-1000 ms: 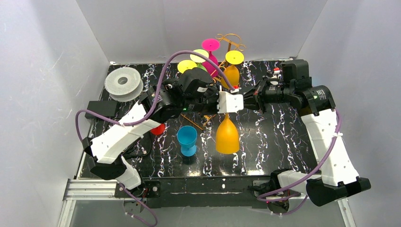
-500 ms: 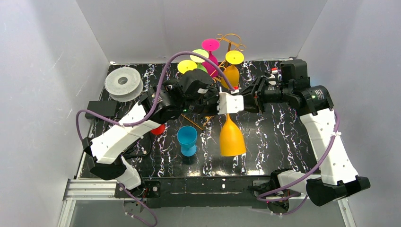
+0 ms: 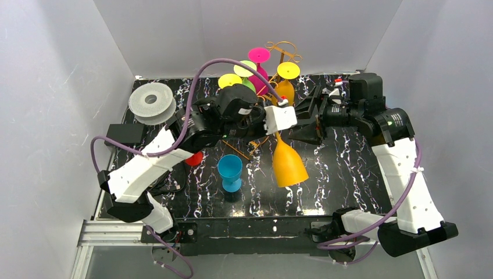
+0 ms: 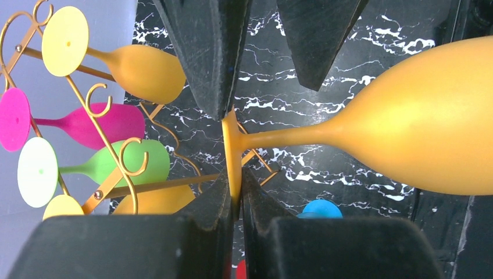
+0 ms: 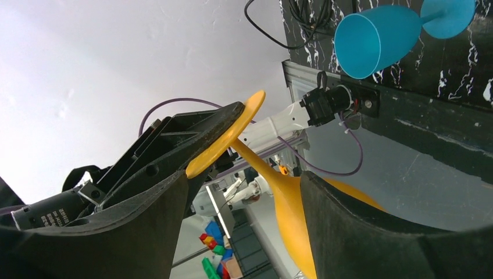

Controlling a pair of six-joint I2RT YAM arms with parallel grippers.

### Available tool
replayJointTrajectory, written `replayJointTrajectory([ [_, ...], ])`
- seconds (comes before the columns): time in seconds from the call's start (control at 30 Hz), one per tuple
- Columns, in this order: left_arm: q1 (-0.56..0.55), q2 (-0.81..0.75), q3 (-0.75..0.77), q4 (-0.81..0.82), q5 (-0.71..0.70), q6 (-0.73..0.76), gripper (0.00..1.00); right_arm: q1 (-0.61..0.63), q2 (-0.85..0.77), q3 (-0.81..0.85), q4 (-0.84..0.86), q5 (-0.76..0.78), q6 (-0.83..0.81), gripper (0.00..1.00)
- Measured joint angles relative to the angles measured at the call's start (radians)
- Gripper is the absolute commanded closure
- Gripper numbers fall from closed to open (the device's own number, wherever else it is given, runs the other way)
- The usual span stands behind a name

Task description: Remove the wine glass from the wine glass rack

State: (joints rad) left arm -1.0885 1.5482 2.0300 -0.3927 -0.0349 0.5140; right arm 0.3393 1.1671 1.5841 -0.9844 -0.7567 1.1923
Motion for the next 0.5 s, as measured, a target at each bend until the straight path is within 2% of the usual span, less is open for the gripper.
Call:
replayJointTrajectory([
  [0.5, 0.0, -0.101, -0.027, -0.003, -0.093, -0.237, 1.0, 0.0, -0.065, 0.008, 0.09, 0.047, -0.074, 0.21],
])
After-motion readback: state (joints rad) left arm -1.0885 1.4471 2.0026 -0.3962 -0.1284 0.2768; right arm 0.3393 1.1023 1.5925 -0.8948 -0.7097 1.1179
